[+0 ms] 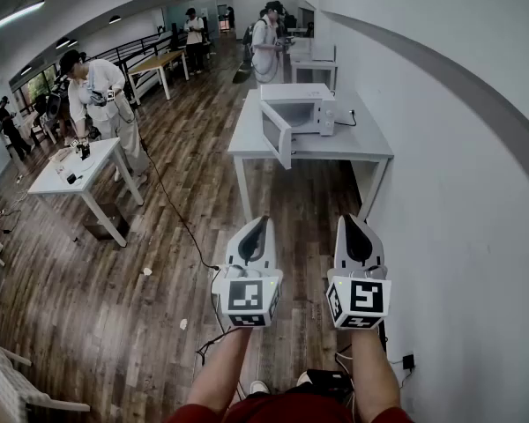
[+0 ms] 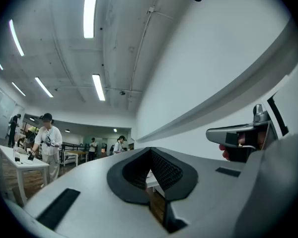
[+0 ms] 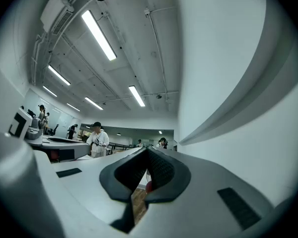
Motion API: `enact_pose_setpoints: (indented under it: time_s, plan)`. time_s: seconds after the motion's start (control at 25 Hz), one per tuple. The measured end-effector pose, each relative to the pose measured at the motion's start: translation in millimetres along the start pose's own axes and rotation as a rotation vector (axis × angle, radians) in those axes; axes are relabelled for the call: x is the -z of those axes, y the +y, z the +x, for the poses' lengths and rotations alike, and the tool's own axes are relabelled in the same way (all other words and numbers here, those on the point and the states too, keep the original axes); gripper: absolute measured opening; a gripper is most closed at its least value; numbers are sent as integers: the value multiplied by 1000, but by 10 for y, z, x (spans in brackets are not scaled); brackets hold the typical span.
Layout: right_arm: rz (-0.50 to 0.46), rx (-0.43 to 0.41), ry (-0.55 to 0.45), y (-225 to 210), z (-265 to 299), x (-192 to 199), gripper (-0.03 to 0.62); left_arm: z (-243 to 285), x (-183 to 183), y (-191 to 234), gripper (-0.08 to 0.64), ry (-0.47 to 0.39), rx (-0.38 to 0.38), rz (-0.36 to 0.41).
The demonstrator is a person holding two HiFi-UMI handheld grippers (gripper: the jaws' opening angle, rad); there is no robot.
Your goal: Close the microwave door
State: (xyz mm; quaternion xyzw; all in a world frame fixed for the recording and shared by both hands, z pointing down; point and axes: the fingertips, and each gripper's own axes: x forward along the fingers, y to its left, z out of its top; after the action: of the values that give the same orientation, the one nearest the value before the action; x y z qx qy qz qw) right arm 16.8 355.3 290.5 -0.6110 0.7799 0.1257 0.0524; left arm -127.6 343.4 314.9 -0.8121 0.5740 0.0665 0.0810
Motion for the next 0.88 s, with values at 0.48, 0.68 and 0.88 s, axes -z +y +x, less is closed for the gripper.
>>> enact_pose_setpoints:
  time_s: [0.48,0.68,0.88]
  plan:
    - [18,9,0,-201,23,48,26,125,18,-162,26,-2,9,15]
    - [18,10,-27,-336,23,42,26,217,26,-282,26,-10,3,14]
    - [8,4,-31,-575,43,97,26,374,54,-474,26,-4,-7,12]
